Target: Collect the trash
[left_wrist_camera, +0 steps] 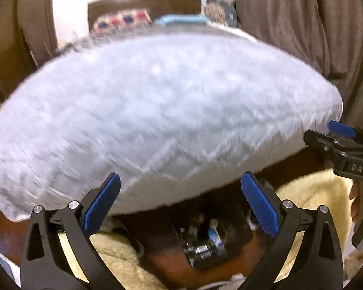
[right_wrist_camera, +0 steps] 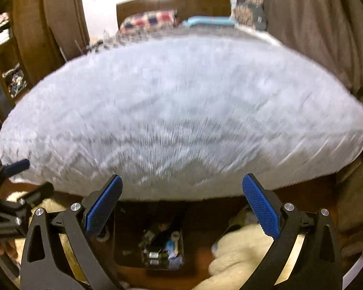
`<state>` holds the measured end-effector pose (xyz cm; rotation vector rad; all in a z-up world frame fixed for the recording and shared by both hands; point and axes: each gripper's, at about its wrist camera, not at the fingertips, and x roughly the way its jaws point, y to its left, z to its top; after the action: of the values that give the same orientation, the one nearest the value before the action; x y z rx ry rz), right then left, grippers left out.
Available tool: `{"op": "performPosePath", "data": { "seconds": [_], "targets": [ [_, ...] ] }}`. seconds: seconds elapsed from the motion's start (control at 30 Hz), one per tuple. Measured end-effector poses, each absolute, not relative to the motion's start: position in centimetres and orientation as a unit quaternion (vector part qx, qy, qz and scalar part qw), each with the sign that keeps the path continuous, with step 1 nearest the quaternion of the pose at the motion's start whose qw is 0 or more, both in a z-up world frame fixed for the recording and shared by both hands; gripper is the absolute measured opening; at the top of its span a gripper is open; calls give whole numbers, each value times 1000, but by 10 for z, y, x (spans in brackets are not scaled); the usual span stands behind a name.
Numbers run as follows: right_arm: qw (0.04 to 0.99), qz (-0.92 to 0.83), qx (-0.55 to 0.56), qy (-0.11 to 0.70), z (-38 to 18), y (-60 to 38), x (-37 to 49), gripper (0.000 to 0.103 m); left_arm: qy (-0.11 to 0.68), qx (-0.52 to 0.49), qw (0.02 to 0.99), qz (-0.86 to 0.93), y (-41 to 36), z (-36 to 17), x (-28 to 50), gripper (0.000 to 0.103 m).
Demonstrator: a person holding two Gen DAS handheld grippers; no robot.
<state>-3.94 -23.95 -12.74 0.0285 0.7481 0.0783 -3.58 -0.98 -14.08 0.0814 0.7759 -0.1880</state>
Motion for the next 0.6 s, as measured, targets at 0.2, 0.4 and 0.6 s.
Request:
{"op": "performPosePath", "data": {
  "seconds": [0.2,0.4,0.6],
  "targets": [
    [959,9,10,283,-69,-256,-65,100,307,28,949,-70,0,-84,-56,95],
    [975,-4,7,222,-30,-263,-92,100,242,32,968,-57,-1,-43,-81,95],
    [986,-27,0,163,-2,-266,-118,100,185,28,981,-43,2,-14,-106,95]
  ]
}}
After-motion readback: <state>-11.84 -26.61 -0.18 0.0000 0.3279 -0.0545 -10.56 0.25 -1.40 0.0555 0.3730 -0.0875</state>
